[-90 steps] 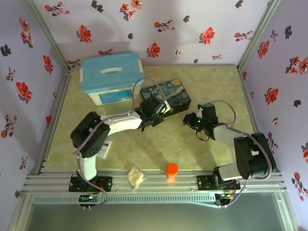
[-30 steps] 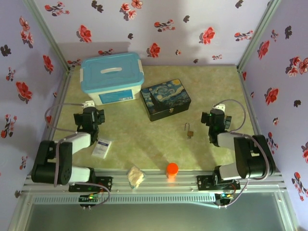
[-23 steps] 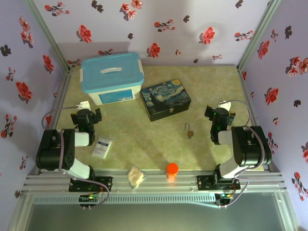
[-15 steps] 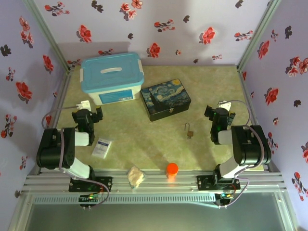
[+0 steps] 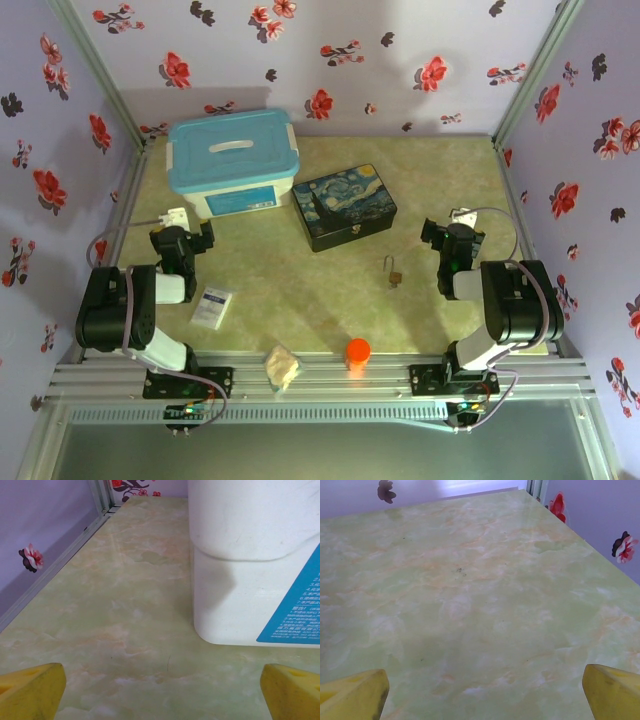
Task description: Unlock the padlock with the key
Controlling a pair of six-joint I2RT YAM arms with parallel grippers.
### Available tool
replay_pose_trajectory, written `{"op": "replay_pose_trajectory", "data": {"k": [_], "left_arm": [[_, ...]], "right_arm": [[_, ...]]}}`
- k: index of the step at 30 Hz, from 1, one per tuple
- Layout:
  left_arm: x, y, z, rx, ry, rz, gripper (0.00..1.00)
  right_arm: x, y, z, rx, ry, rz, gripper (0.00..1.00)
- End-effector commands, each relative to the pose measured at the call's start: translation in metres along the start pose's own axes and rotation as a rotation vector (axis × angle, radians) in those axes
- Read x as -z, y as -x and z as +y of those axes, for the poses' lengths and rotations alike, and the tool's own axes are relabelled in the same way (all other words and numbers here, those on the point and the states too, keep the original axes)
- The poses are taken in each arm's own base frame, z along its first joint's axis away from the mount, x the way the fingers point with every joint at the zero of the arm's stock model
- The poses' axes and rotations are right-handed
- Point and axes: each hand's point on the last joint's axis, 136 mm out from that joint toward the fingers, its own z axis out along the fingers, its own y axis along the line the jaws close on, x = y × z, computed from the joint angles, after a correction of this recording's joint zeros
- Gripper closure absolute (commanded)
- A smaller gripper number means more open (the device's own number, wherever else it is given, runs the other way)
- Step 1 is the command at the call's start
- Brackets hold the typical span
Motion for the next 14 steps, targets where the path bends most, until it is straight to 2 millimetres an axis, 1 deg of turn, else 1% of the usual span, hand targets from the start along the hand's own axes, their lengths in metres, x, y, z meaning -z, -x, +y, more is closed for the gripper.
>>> {"op": "replay_pose_trajectory", "data": {"k": [1, 8, 11, 14], "left_arm": [[-0.002, 0.0118, -0.0039, 0.003, -0.012, -0.037, 0.0], [-0.0023, 0.0119, -0.0038, 0.003, -0.012, -0.037, 0.0], [-0.0024, 0.012, -0.0039, 0.002, -0.013, -0.037, 0.0], [-0.0024, 0.0115, -0.0041, 0.001, -0.013, -0.035, 0.0]], "right_arm": [[-0.0031, 0.0134, 0.0036, 0.0, 0.012, -0.036, 0.01], [-0.0032, 0.0139, 0.0037, 0.001, 0.012, -0.037, 0.01], [-0.0071, 0.0118, 0.0043, -0.006, 0.021, -0.018, 0.01], [-0.0036, 0.0127, 0.0037, -0.007, 0.027, -0.031, 0.01]]}}
